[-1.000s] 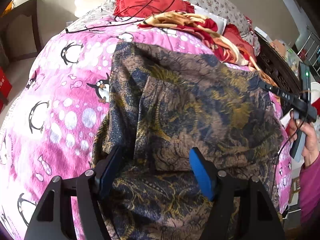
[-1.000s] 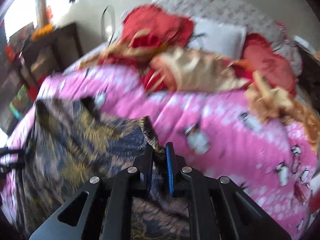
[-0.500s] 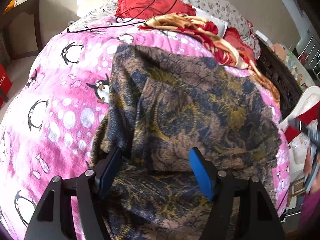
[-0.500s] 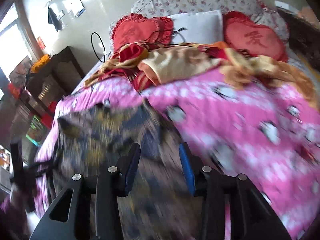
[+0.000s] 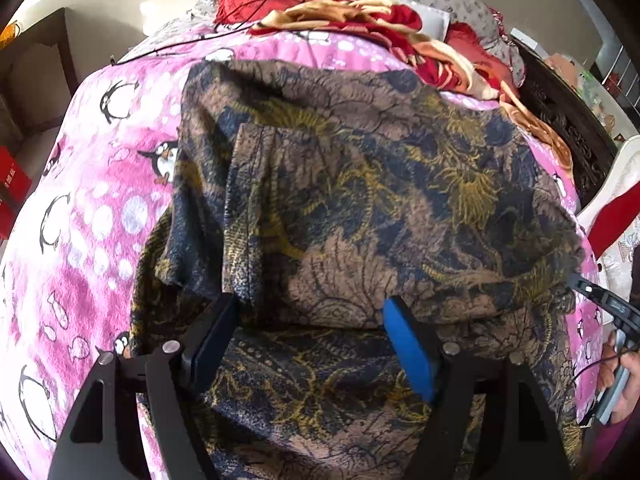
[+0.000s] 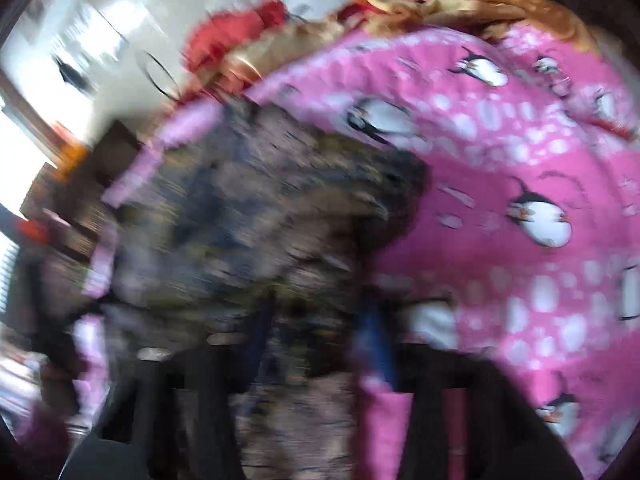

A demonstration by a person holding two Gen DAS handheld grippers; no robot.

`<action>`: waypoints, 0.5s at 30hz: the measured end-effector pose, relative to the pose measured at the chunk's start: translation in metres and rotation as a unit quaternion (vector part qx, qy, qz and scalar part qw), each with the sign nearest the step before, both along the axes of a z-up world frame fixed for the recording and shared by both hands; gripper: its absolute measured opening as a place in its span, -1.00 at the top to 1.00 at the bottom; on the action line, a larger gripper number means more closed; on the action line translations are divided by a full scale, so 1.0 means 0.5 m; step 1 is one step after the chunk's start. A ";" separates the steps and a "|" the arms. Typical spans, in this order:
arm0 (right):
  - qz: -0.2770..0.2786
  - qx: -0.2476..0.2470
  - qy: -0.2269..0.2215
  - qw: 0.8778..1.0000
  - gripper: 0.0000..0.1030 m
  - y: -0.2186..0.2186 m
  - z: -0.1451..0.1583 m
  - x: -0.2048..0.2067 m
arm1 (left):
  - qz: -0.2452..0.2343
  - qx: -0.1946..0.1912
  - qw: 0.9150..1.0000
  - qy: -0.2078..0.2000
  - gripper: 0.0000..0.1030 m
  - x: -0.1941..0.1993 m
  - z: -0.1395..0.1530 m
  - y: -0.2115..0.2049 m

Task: Fold small clothes

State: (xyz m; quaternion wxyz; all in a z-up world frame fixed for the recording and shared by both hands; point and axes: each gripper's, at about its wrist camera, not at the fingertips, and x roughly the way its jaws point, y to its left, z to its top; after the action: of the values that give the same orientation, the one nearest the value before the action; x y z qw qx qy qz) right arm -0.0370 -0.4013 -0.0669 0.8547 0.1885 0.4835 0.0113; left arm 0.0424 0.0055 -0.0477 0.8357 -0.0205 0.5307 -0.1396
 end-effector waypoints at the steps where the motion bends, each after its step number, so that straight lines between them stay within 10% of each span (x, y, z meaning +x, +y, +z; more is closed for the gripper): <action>1: -0.002 0.015 -0.014 1.000 0.88 -0.007 0.007 -0.019 | 0.003 -0.005 1.000 -0.002 -0.52 -0.002 0.004 0.002; 9: -0.022 0.043 -0.022 0.999 0.85 -0.030 -0.001 -0.092 | -0.051 -0.050 0.997 -0.041 -0.52 -0.012 0.093 -0.081; 15: -0.073 0.048 -0.067 0.994 0.25 -0.110 0.062 -0.043 | -0.152 -0.114 0.982 -0.020 -0.52 -0.037 0.107 -0.269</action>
State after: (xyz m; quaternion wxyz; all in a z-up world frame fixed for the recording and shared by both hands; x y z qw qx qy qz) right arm -0.0585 -0.4562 -0.0360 0.8735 0.2631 0.4093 -0.0150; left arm 0.0239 -0.1291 0.0058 0.8071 -0.0318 0.4918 -0.3251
